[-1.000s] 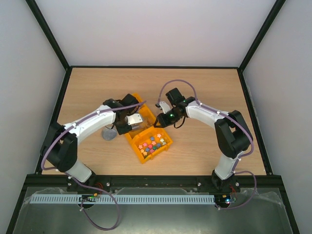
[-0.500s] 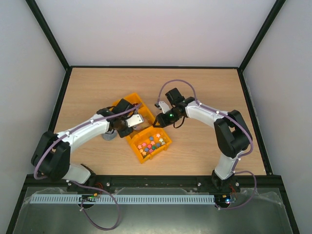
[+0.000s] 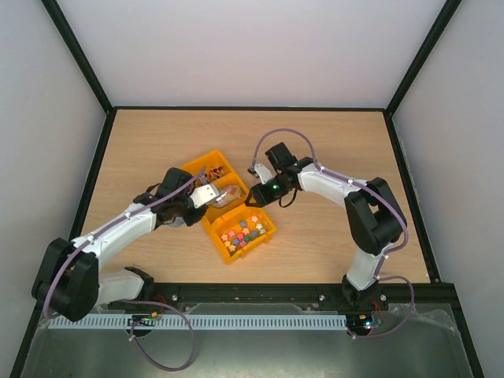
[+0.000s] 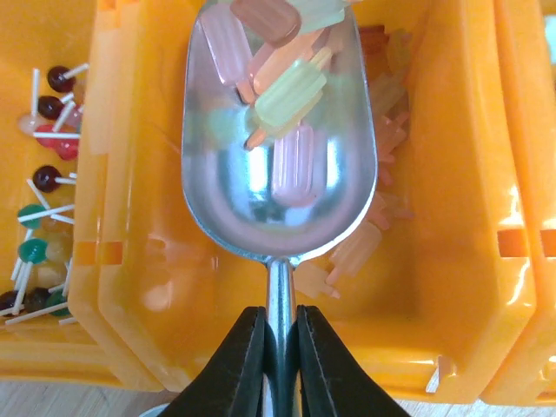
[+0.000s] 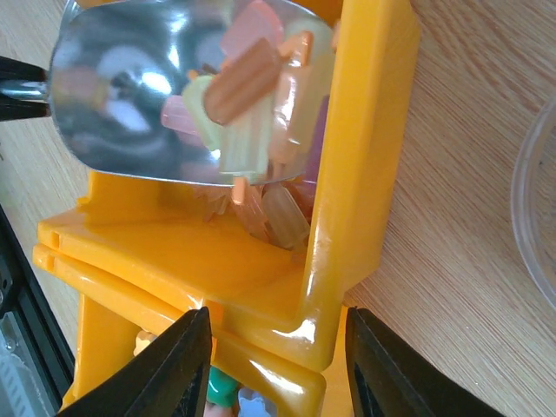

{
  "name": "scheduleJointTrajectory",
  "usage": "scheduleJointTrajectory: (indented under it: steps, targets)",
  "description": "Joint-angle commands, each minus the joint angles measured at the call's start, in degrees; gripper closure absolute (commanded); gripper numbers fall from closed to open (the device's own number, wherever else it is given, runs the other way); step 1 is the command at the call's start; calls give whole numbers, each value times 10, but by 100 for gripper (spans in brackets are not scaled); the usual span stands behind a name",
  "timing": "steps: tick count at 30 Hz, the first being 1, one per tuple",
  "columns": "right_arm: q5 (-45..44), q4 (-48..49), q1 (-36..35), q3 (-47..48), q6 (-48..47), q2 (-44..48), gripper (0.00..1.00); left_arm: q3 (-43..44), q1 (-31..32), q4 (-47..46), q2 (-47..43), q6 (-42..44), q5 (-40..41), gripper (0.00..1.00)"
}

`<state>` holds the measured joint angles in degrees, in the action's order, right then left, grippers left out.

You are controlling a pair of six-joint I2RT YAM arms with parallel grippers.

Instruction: Pack the candies

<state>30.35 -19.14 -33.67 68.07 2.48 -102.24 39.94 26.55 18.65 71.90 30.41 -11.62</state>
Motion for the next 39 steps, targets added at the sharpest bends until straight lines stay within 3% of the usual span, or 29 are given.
scheduleJointTrajectory:
  steps: [1, 10, 21, 27, 39]
  targets:
    - [-9, -17, -7, 9, -12, -5, 54, -35, -14, -81, -37, 23, -70, 98]
    - [-1, -31, 3, 15, -28, 25, 31, -59, -65, -61, -56, 41, -93, 98]
    - [1, -30, 22, 34, -32, 39, 19, -98, -90, -36, -125, 91, -113, 98]
    - [0, -26, 46, 66, -23, 38, 11, -48, -94, -2, -133, 69, -139, 98]
    - [-1, -29, 104, 126, -1, 17, 6, 61, -84, 48, -63, 85, -140, 98]
